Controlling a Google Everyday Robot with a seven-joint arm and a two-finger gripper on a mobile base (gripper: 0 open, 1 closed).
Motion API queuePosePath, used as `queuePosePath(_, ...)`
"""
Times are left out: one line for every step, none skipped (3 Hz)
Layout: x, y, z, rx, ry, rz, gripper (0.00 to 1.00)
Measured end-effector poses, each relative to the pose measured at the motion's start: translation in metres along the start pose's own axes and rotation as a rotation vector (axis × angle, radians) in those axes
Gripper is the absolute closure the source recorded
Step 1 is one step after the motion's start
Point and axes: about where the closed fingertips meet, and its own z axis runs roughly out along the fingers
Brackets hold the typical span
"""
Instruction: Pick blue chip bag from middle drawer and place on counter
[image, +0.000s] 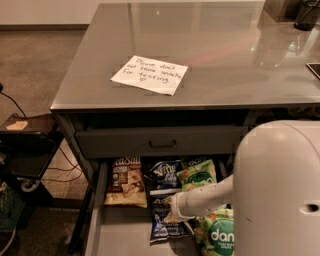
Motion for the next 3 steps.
queuePosePath(-0.003, -0.001, -0.003, 0.008, -0.048, 0.039, 0.95)
queuePosePath(-0.016, -0.004, -0.002, -0.008, -0.132, 0.072, 1.00)
queuePosePath(-0.035, -0.018, -0.020, -0.019, -0.272, 0.142, 1.00)
